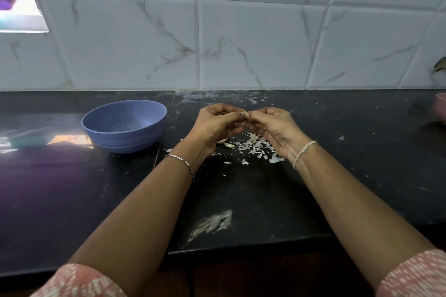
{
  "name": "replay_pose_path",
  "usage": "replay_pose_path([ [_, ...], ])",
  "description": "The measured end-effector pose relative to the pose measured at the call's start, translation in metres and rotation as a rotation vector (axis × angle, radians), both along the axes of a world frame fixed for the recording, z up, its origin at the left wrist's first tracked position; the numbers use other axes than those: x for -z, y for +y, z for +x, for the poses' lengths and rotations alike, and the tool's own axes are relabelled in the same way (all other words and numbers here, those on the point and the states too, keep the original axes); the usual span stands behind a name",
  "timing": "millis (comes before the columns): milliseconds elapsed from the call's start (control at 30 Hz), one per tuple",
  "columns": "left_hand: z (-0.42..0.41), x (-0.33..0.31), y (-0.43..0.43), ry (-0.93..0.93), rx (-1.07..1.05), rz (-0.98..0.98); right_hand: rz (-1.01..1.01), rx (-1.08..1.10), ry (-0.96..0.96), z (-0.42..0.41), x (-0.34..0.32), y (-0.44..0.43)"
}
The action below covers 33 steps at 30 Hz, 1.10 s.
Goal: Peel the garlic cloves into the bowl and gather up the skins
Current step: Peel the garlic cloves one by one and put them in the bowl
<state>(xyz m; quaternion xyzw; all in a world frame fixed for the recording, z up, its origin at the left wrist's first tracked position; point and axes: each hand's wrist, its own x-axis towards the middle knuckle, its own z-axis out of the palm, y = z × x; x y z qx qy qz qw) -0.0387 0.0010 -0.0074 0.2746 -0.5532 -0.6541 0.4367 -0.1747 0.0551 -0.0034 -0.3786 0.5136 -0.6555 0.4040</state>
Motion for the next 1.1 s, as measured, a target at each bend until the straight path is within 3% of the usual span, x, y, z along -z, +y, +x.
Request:
replay_pose_path([
  [233,-0.0018,0.0003,0.0027,-0.041,-0.042,-0.100,-0.010,0.016,0.011,0.0004,0.0019,-0.0025],
  [367,-0.0061,0.0019,0.0024,-0.090,-0.106,-0.223,-0.037,0.027,-0.058,0.0009,0.0002,-0.0009],
  [533,-0.0069,0.0023,0.0011,-0.101,-0.161,-0.244,-0.047,-0.043,-0.116,0.0012,-0.0039,0.0015],
  [867,-0.0065,0.0014,0.0026,-0.117,-0.163,-0.264,-0.045,-0.037,-0.097,0.0000,-0.0014,-0.0007],
  [1100,-0.0094,0.0026,0.0056,-0.237,-0.284,-0.454,-0.030,-0.010,-0.041,-0.0008,0.0006,-0.0036],
])
